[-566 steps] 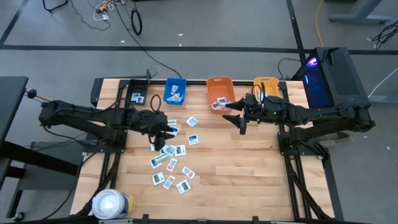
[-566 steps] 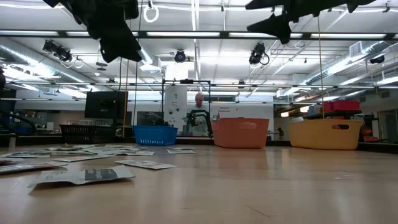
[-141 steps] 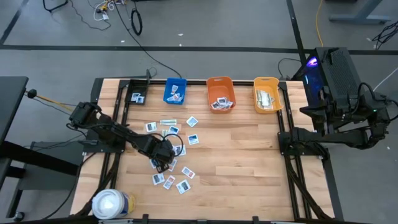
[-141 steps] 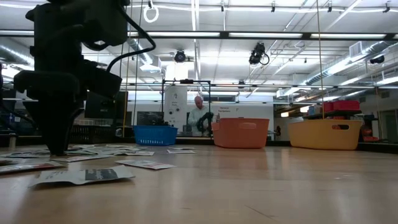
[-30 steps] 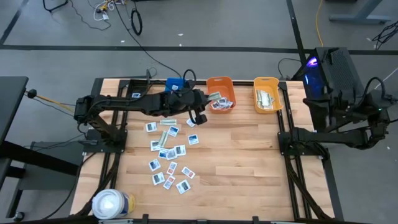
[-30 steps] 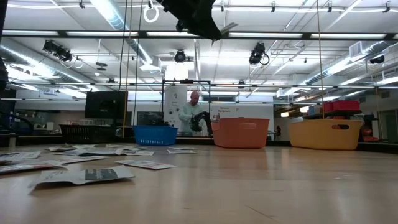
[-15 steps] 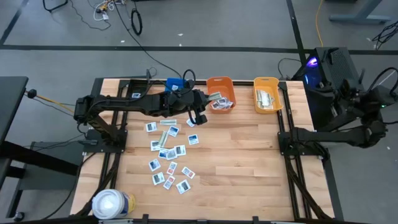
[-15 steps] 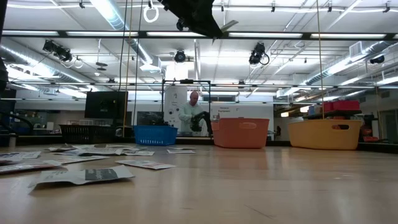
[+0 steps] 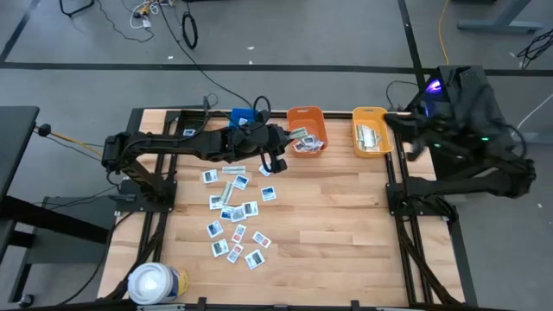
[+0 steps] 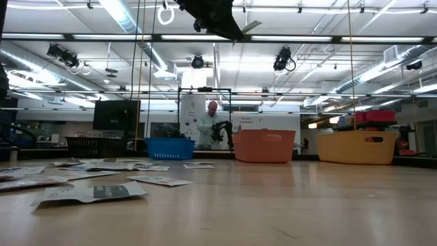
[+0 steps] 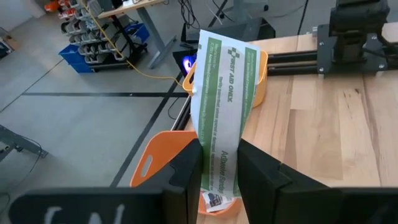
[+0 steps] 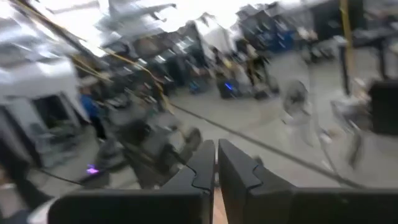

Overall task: Pick & Place First Aid Supplies
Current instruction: Put the bandage into the yellow bin

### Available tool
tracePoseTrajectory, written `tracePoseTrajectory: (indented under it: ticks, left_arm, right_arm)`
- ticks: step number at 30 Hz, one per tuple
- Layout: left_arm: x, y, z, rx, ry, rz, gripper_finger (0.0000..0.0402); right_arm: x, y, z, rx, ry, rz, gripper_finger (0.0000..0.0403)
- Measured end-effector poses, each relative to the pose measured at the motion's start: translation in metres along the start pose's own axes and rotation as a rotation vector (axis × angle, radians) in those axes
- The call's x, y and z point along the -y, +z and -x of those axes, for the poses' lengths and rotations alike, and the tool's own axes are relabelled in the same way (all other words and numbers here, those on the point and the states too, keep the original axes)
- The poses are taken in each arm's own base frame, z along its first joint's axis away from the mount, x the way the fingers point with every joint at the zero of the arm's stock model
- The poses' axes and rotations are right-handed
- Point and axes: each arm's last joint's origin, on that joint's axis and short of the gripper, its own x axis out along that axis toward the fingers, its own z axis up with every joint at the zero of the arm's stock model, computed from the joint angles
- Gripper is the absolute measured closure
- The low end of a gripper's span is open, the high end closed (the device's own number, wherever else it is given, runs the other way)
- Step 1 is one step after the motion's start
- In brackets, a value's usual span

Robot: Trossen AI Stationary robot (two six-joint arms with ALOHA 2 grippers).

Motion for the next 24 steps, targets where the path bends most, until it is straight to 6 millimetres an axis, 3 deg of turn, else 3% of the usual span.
tracePoseTrajectory:
  ticks: [10, 19, 24]
  left_arm:
    - [0.000, 0.000, 0.000, -0.001, -0.003, -0.009, 0.0305]
    - [0.001, 0.000, 0.000, 0.001, -0.006, -0.009, 0.0305]
    - [0.001, 0.000, 0.000, 0.001, -0.005, -0.009, 0.0305]
  right_arm:
    - [-0.008, -0.035, -0.065, -0.229, -0.118, -0.039, 0.0352]
    - [-0.019, -0.075, -0.128, -0.394, -0.065, -0.053, 0.0247]
    - [-0.019, -0.095, -0.151, -0.441, -0.090, -0.058, 0.0186]
